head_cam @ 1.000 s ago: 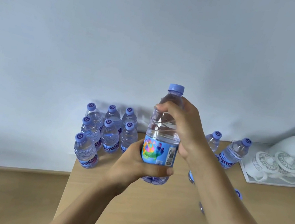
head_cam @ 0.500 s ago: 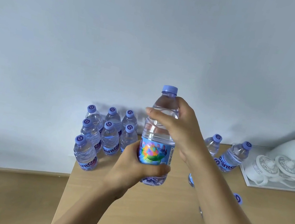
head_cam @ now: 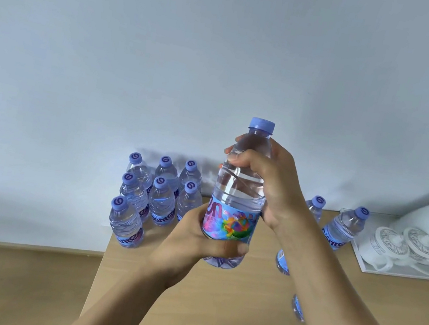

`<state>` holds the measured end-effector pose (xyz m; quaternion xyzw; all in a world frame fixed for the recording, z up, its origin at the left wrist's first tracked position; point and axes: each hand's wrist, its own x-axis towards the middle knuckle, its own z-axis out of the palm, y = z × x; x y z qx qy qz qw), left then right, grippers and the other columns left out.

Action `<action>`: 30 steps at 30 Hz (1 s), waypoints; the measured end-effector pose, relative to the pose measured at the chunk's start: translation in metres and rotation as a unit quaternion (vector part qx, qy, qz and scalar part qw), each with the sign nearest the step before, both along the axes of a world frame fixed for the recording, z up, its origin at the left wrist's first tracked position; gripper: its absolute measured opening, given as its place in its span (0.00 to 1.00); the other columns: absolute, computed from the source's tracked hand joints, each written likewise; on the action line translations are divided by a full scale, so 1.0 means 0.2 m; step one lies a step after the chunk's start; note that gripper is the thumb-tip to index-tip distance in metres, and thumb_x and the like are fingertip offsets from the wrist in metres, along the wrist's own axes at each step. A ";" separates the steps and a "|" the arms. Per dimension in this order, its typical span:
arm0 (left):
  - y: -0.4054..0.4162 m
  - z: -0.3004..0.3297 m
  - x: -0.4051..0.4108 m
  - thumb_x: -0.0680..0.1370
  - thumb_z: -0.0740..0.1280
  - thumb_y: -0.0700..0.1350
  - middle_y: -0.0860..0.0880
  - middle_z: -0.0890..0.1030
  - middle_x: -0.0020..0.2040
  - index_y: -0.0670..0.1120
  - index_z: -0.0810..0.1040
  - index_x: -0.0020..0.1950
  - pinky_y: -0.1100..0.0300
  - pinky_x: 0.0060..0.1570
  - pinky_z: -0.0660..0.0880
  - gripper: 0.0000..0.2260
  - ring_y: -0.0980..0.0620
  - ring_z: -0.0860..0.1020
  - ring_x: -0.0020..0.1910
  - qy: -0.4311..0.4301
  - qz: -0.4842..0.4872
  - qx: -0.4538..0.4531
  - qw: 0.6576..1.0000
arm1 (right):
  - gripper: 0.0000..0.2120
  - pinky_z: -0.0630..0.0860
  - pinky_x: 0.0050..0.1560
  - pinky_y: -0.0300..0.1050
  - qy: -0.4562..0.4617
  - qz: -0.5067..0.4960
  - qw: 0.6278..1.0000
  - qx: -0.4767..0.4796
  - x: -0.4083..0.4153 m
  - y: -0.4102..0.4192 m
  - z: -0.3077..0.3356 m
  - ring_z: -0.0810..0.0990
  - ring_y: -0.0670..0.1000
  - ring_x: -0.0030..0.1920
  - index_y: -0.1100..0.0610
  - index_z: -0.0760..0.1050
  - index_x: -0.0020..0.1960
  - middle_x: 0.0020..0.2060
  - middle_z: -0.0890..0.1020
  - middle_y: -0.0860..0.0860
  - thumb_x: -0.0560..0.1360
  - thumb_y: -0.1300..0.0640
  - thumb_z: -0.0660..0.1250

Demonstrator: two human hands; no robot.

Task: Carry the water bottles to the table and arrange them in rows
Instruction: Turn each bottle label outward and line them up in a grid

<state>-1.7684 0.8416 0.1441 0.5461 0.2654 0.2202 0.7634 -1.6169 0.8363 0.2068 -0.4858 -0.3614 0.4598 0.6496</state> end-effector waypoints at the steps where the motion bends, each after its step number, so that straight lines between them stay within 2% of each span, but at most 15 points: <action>1: 0.00 0.00 0.00 0.61 0.78 0.41 0.38 0.81 0.47 0.35 0.77 0.56 0.50 0.46 0.78 0.26 0.43 0.79 0.45 -0.010 -0.006 -0.006 1.000 | 0.13 0.82 0.42 0.50 0.000 0.013 1.000 0.006 0.01 0.00 0.00 0.84 0.57 0.42 0.54 0.80 0.41 0.41 0.84 0.54 0.57 0.58 0.74; 3: 0.01 -0.01 -0.02 0.61 0.78 0.41 0.35 0.81 0.51 0.36 0.77 0.59 0.46 0.55 0.77 0.29 0.41 0.80 0.50 -0.017 -0.013 -0.010 1.000 | 0.14 0.82 0.44 0.53 -0.010 0.033 0.999 0.019 0.01 -0.01 0.00 0.85 0.59 0.44 0.54 0.80 0.44 0.43 0.84 0.54 0.58 0.57 0.74; 4: 0.02 0.00 -0.02 0.60 0.78 0.41 0.33 0.81 0.52 0.36 0.77 0.59 0.45 0.56 0.77 0.29 0.41 0.80 0.50 -0.012 -0.010 -0.005 1.000 | 0.15 0.81 0.46 0.55 -0.017 0.036 0.999 0.021 0.01 -0.01 0.00 0.85 0.60 0.45 0.54 0.79 0.45 0.44 0.85 0.54 0.58 0.57 0.74; 7: 0.01 0.00 -0.02 0.59 0.79 0.43 0.33 0.82 0.51 0.38 0.79 0.55 0.49 0.52 0.79 0.27 0.43 0.82 0.47 0.007 0.025 0.014 1.000 | 0.11 0.83 0.43 0.50 -0.030 0.025 0.999 0.024 -0.01 -0.02 0.00 0.86 0.58 0.45 0.54 0.78 0.45 0.45 0.84 0.55 0.63 0.58 0.75; 9: -0.01 0.01 -0.01 0.58 0.79 0.45 0.41 0.85 0.45 0.44 0.82 0.49 0.54 0.46 0.81 0.21 0.47 0.83 0.44 0.023 0.063 0.030 0.997 | 0.08 0.81 0.39 0.44 -0.052 0.003 0.998 0.024 -0.03 -0.02 0.01 0.86 0.53 0.40 0.57 0.78 0.44 0.41 0.83 0.54 0.67 0.60 0.73; 10: -0.02 0.01 0.00 0.57 0.79 0.45 0.45 0.85 0.43 0.47 0.83 0.47 0.57 0.43 0.80 0.19 0.49 0.83 0.42 0.035 0.086 0.045 0.995 | 0.09 0.80 0.37 0.43 -0.073 -0.019 0.997 0.017 -0.04 -0.02 0.01 0.86 0.51 0.38 0.58 0.77 0.46 0.39 0.83 0.51 0.68 0.60 0.74; 13: -0.03 0.00 0.02 0.59 0.80 0.44 0.50 0.86 0.42 0.48 0.81 0.48 0.64 0.38 0.78 0.20 0.53 0.84 0.39 0.079 0.147 0.104 0.980 | 0.15 0.79 0.36 0.40 -0.094 -0.075 0.993 -0.004 -0.07 -0.02 -0.01 0.85 0.48 0.35 0.62 0.76 0.50 0.37 0.83 0.49 0.68 0.60 0.78; 15: -0.04 -0.01 0.03 0.59 0.80 0.43 0.51 0.86 0.42 0.48 0.80 0.50 0.65 0.37 0.78 0.21 0.53 0.84 0.39 0.086 0.160 0.117 0.976 | 0.12 0.79 0.37 0.41 -0.086 -0.087 0.992 -0.007 -0.09 -0.02 -0.01 0.84 0.48 0.35 0.63 0.76 0.48 0.37 0.83 0.50 0.69 0.63 0.76; 19: -0.05 0.00 0.01 0.58 0.81 0.43 0.50 0.85 0.42 0.47 0.80 0.50 0.64 0.37 0.78 0.22 0.52 0.84 0.39 0.086 0.135 0.100 0.982 | 0.09 0.77 0.31 0.40 -0.041 -0.091 0.995 -0.006 -0.10 -0.02 0.00 0.82 0.48 0.30 0.60 0.76 0.43 0.30 0.81 0.50 0.65 0.64 0.74; 22: -0.03 0.02 -0.01 0.58 0.82 0.43 0.49 0.85 0.40 0.46 0.79 0.50 0.62 0.34 0.77 0.23 0.51 0.82 0.36 0.076 0.090 0.069 0.991 | 0.09 0.78 0.32 0.43 -0.013 -0.068 0.998 -0.003 -0.09 -0.02 0.01 0.81 0.52 0.30 0.60 0.76 0.40 0.31 0.81 0.53 0.62 0.62 0.72; 25: -0.03 0.03 -0.02 0.59 0.81 0.42 0.46 0.83 0.38 0.42 0.79 0.50 0.61 0.34 0.76 0.23 0.49 0.80 0.34 0.057 0.041 0.052 0.996 | 0.05 0.79 0.34 0.46 0.015 -0.016 1.000 0.008 -0.06 -0.03 0.01 0.83 0.55 0.33 0.58 0.77 0.38 0.34 0.81 0.56 0.63 0.63 0.71; 28: -0.02 0.03 -0.03 0.59 0.80 0.42 0.44 0.83 0.41 0.40 0.79 0.52 0.56 0.40 0.77 0.24 0.46 0.80 0.38 0.031 0.016 0.043 0.998 | 0.06 0.81 0.40 0.49 0.030 0.029 0.999 0.026 -0.04 -0.04 0.00 0.84 0.57 0.40 0.55 0.79 0.38 0.37 0.82 0.56 0.62 0.63 0.70; 30: -0.02 0.02 -0.04 0.59 0.80 0.41 0.44 0.83 0.43 0.41 0.80 0.52 0.57 0.43 0.78 0.23 0.47 0.81 0.41 0.016 0.017 0.042 0.999 | 0.08 0.82 0.44 0.51 0.035 0.051 0.997 0.041 -0.03 -0.04 0.00 0.84 0.56 0.43 0.55 0.79 0.39 0.38 0.82 0.56 0.60 0.61 0.71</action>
